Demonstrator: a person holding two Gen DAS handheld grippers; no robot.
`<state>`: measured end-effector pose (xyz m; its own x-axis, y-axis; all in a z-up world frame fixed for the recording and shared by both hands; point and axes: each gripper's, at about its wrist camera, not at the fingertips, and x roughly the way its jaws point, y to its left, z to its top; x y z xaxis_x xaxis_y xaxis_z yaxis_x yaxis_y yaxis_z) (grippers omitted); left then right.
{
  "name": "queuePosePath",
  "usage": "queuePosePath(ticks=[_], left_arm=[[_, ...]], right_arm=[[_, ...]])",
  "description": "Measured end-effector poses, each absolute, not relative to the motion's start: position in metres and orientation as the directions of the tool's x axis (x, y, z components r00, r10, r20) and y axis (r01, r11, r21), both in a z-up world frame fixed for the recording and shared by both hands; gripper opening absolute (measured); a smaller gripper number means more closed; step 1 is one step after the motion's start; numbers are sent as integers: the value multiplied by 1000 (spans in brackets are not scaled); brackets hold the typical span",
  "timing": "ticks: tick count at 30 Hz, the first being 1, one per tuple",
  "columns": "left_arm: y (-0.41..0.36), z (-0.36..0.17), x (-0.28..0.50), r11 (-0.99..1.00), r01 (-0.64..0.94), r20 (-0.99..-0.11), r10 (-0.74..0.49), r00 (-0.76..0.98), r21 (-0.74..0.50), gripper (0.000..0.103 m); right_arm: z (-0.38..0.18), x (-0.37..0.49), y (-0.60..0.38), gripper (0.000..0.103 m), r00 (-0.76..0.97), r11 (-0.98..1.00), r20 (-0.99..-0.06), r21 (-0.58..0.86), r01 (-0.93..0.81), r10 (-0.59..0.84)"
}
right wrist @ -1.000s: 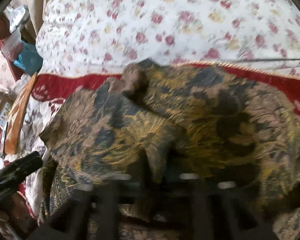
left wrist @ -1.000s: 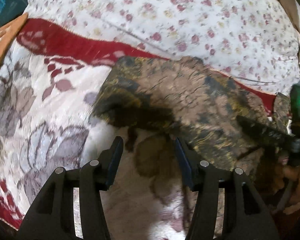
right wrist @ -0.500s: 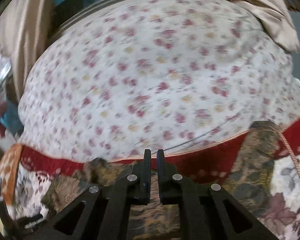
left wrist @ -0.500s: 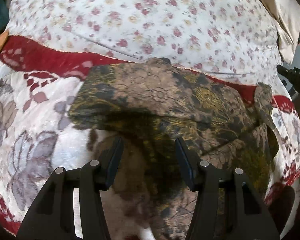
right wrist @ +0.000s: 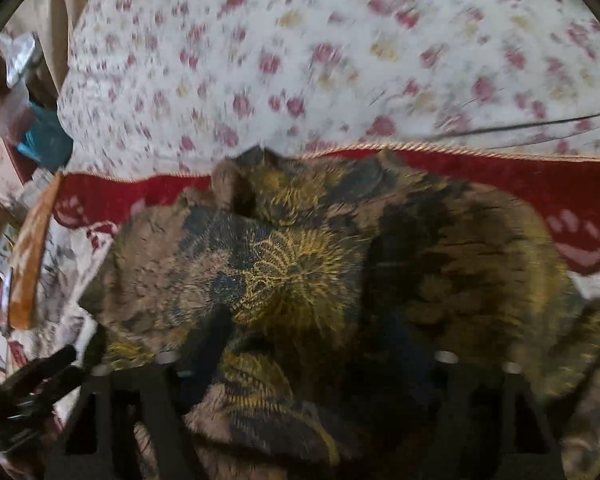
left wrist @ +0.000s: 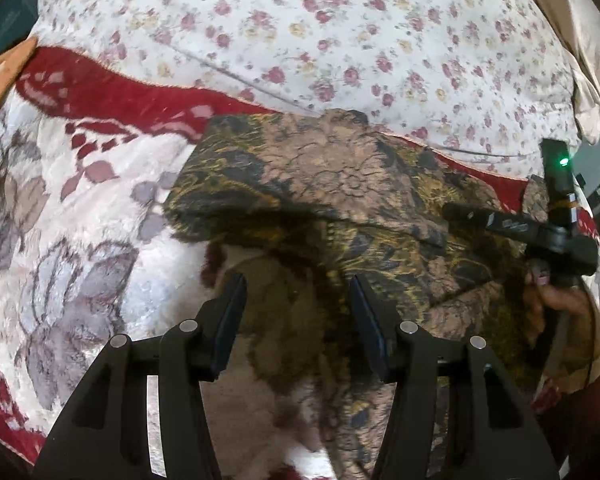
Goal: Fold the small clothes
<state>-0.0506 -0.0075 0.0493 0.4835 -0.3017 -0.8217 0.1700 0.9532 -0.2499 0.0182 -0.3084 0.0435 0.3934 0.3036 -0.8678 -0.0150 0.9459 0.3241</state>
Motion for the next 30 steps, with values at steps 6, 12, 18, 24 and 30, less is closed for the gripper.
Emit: queuePosePath(ticks=[6,12,18,24,30], left_arm=[[-9,45,-49,950,175,-822,-313,475,-260,53],[-25,44,-43,939,190,-812,-343,472,-286,53],[-51,40,-27,957,208,-830,-282,481,-204,53],[-61,31,-1,970,202,-854,-219,472,-137,53],[-57,25,25,967,198,-867,-234,441,-160,14]], right_arm=[[94,17,-332,7,524,930,-782,365,-52,337],[185,13,-393,7,697,935,-670,355,-2,256],[236,6,-417,7,761,956,-622,294,11,183],[278,4,-435,7,801,964,-577,265,4,155],[287,-3,-442,7,811,961,-565,278,12,153]])
